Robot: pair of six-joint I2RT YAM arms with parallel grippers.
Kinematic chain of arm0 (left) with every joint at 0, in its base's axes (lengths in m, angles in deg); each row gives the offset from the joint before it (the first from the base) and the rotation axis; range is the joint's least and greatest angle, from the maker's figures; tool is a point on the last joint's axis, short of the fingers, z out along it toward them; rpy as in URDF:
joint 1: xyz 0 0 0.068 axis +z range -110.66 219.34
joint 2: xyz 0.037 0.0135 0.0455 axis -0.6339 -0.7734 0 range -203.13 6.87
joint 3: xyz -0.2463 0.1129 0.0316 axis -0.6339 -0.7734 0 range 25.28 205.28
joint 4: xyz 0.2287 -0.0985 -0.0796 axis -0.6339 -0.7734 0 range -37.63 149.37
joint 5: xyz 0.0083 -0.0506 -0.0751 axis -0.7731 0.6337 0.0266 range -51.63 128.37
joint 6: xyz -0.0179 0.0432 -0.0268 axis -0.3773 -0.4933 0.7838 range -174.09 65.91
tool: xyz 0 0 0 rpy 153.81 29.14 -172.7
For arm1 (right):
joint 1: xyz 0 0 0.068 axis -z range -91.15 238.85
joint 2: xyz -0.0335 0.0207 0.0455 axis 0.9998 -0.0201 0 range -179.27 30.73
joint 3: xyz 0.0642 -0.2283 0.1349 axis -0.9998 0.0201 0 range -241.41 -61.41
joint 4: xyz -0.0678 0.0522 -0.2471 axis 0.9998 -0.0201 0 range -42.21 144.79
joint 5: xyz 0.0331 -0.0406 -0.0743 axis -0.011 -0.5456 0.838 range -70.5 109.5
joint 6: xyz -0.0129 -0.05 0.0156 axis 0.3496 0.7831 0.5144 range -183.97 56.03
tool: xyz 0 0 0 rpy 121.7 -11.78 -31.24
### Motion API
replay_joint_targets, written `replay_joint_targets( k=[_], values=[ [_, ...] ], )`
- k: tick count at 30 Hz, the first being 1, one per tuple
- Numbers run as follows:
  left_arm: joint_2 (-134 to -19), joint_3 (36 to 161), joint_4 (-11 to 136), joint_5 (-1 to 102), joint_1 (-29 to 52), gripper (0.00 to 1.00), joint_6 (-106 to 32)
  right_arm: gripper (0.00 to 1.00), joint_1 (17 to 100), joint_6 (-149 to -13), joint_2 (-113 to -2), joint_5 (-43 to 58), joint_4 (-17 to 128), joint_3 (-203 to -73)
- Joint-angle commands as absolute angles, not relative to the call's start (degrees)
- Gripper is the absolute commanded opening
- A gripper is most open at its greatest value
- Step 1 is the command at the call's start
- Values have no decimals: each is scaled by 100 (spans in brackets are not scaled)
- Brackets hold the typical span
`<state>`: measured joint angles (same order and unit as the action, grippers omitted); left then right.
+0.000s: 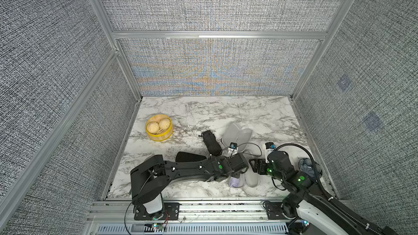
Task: Put umbrellas into zippered umbrella sleeves
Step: Place the umbrella in the umbrella sleeve.
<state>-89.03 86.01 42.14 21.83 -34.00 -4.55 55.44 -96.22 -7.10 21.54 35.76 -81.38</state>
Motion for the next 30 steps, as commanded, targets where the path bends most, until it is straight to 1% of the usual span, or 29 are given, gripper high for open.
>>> replay_joint_targets(
  k=[1,4,6,8,11,16,18,21,25,26,27,28,30],
  values=[
    [-9039,8613,4298,2209,-3387,54,-487,70,5614,-9569,-881,1927,3687,-8138],
    [-9261,8677,4353,2501,-3387,53,-508,64,5623,-9578,-1230,1728,3908,-8074],
    [-9392,8715,4323,2692,-3395,52,-541,58,5618,-9566,-1383,1628,3967,-8067],
    [-9427,8682,4241,2710,-3409,50,-495,54,5624,-9535,-1458,1545,3895,-8105],
    [-9477,8616,4062,2637,-3418,50,-374,54,5617,-9538,-1471,1513,3865,-8119],
    [-9679,8615,4018,2731,-3442,57,-329,54,5622,-9536,-1476,1486,3948,-8018],
    [-9727,8604,4148,2815,-3440,58,-344,53,5624,-9554,-1471,1467,3993,-7966],
    [-9744,8581,4486,3008,-3440,53,-368,52,5616,-9596,-1485,1410,4008,-7930],
    [-9797,8760,4294,2863,-3442,48,-347,49,5582,-9665,-1380,1425,3919,-7873],
    [-9807,8808,4245,2808,-3443,46,-312,47,5572,-9687,-1342,1444,3907,-7856],
    [-9807,8829,4248,2774,-3440,41,-294,45,5547,-9717,-1292,1449,3898,-7825],
    [-9820,8870,4224,2767,-3440,39,-298,45,5533,-9730,-1259,1449,3897,-7820],
    [-9810,8970,4136,2716,-3440,38,-319,44,5489,-9758,-1196,1465,3848,-7804]
  ],
)
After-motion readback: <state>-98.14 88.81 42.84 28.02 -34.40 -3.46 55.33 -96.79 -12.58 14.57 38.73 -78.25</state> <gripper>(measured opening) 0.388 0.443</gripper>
